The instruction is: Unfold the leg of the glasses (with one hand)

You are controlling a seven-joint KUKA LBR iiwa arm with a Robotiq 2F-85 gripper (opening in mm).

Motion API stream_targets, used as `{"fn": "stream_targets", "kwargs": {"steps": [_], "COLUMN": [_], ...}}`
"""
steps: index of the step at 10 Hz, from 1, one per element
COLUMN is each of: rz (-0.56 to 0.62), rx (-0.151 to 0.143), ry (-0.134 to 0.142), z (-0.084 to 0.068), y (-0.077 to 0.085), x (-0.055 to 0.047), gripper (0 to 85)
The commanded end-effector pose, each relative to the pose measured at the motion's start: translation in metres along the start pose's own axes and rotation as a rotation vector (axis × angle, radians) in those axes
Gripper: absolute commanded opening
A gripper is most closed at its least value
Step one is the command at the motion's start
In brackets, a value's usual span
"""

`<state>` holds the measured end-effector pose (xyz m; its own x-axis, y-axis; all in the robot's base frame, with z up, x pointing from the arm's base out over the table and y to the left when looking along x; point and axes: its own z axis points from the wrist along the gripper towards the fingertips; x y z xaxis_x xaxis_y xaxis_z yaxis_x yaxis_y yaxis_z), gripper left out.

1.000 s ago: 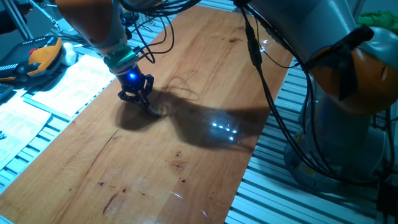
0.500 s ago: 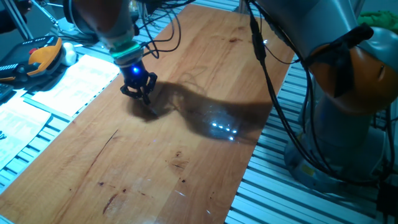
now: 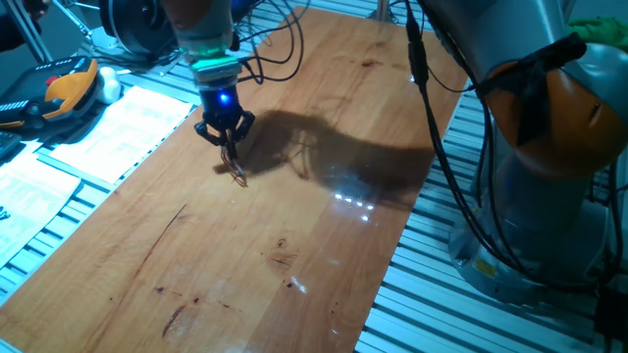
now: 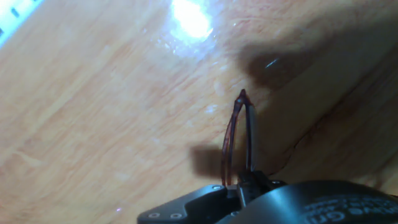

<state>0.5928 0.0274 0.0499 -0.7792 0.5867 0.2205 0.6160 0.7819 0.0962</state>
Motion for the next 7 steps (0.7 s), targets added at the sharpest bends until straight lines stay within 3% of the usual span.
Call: {"fn": "stream_targets", "kwargs": {"steps": [1, 4, 7], "rz": [-0.008, -0.077, -0.178], "rx": [0.009, 0.011, -0.080], "ry": [-0.014, -0.051, -0.040], "z": [-0.0003, -0.0008, -0.0013], "y": [0.0003, 0.0001, -0.0037], "x": [0.0001, 0.0006, -0.0021], "gripper": [0.0, 0.0, 0.0]}}
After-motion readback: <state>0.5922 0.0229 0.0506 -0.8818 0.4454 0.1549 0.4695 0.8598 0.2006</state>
